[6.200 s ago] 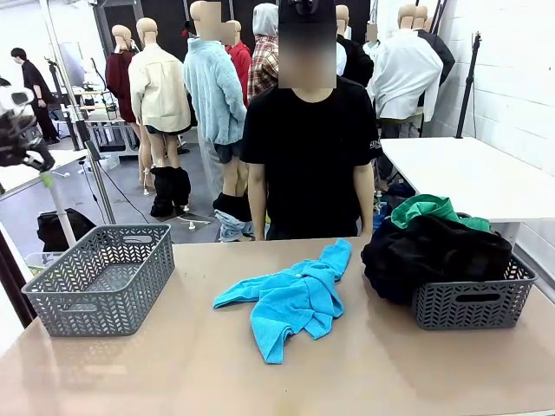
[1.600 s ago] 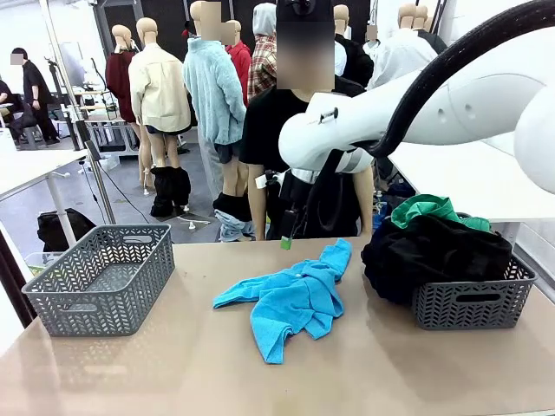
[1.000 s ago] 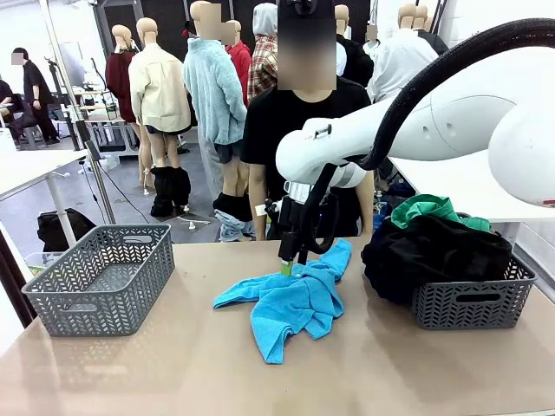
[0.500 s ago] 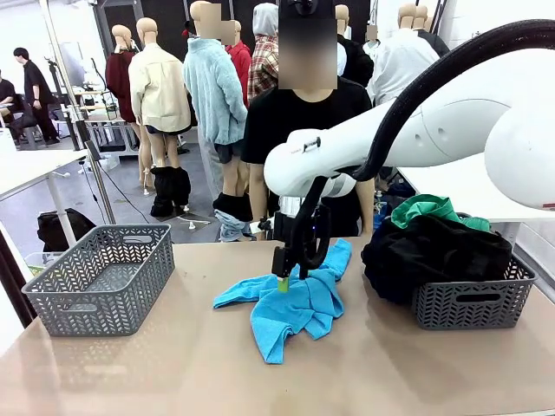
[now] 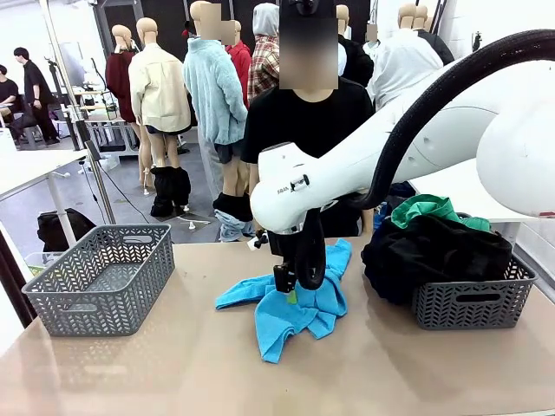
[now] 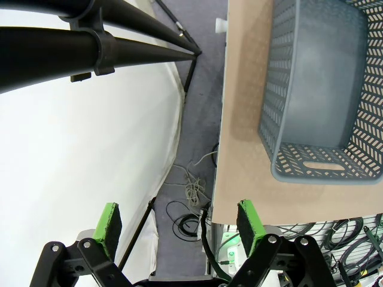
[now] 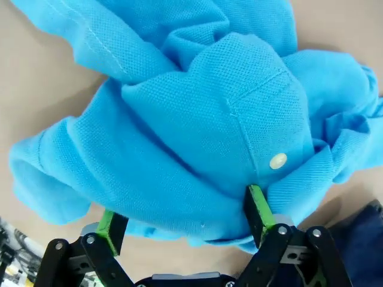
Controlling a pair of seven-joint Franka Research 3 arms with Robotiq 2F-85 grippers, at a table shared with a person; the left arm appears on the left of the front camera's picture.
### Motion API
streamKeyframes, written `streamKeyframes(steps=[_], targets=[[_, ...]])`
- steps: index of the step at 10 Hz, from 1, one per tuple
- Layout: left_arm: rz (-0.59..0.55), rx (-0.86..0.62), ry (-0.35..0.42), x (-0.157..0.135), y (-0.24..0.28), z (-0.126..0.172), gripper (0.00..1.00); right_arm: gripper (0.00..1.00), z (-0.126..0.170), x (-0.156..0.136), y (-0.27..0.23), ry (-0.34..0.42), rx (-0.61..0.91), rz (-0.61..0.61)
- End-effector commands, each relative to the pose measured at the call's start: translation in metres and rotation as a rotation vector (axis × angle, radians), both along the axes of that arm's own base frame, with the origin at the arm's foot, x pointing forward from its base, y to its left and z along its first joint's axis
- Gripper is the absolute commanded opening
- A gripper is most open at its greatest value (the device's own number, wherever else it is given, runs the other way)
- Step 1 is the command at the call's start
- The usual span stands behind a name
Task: Sort the tops and bottoms.
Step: Lift clothes from the center of the table with your right hand.
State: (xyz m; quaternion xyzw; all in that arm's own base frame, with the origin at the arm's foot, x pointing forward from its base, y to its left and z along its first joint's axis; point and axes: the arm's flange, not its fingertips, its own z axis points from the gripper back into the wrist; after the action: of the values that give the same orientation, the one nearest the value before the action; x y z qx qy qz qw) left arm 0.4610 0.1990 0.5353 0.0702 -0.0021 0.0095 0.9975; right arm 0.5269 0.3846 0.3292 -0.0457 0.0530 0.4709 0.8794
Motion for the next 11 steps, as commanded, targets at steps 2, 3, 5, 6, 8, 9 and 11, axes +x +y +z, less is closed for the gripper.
streamKeyframes(steps=[2,3,5,6,8,9,11], targets=[[0.013,-0.012,-0.006,0.0001,-0.0007,0.0019,1.00,0.60,0.0019,-0.0035,-0.0081,-0.024,-0.034,-0.019],[0.013,-0.012,-0.006,0.0001,-0.0007,0.0019,1.00,0.41,0.0026,-0.0037,-0.0081,-0.024,-0.023,-0.005],[0.013,-0.012,-0.006,0.0001,-0.0007,0.0019,1.00,0.03,0.0038,-0.0074,-0.0094,-0.031,-0.022,-0.009],[0.013,-0.012,-0.006,0.0001,-0.0007,0.0019,1.00,0.00,0.0039,-0.0072,-0.0094,-0.032,-0.019,-0.005],[0.013,-0.012,-0.006,0.0001,-0.0007,0.0019,1.00,0.00,0.0044,-0.0043,-0.0116,-0.032,-0.005,0.012],[0.013,-0.012,-0.006,0.0001,-0.0007,0.0019,1.00,0.00,0.0045,-0.0041,-0.0119,-0.034,-0.006,0.017],[0.013,-0.012,-0.006,0.0001,-0.0007,0.0019,1.00,0.00,0.0104,-0.0039,-0.0164,-0.037,0.013,0.056]])
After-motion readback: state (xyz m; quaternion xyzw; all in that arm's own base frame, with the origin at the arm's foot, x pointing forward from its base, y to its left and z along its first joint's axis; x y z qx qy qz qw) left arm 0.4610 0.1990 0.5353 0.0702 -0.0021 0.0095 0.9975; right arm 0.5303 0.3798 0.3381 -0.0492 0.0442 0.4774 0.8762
